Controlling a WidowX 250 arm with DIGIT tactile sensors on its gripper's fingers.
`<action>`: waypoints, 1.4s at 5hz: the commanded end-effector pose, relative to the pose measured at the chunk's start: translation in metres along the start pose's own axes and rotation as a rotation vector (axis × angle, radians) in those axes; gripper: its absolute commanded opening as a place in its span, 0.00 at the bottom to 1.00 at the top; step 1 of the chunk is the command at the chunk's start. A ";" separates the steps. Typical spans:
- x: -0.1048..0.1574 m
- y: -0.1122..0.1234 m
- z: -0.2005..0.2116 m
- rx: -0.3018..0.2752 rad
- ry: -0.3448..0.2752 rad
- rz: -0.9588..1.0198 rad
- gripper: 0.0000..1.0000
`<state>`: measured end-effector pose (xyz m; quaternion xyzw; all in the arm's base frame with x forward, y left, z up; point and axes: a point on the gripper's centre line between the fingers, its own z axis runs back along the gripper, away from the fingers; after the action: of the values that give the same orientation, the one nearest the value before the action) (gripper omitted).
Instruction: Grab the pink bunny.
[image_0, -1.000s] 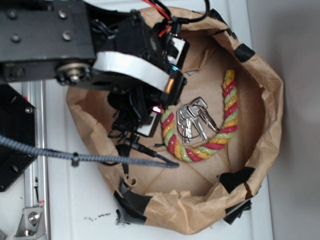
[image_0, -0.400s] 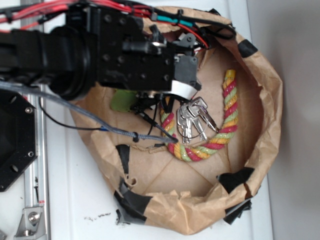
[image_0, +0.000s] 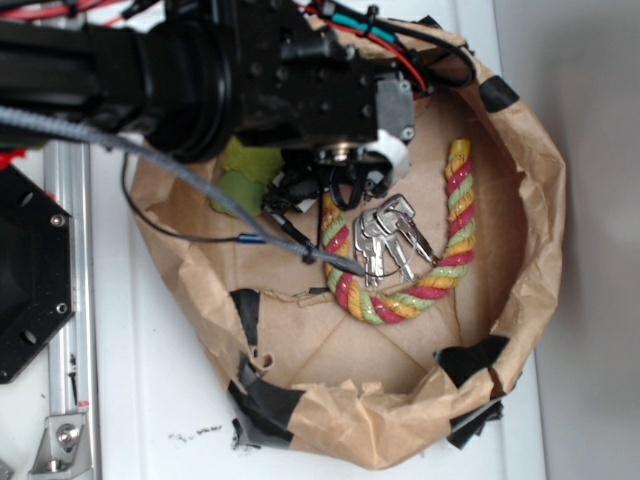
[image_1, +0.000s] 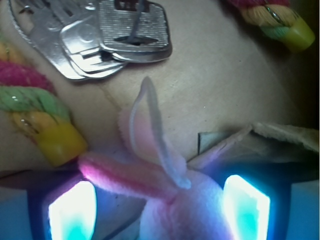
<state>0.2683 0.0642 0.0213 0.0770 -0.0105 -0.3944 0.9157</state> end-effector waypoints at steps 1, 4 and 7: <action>0.005 -0.004 0.076 0.005 -0.119 0.131 0.00; 0.045 -0.034 0.137 0.035 -0.121 0.228 0.00; -0.001 -0.020 0.090 0.092 -0.195 0.166 1.00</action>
<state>0.2410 0.0402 0.0946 0.0626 -0.1019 -0.3279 0.9371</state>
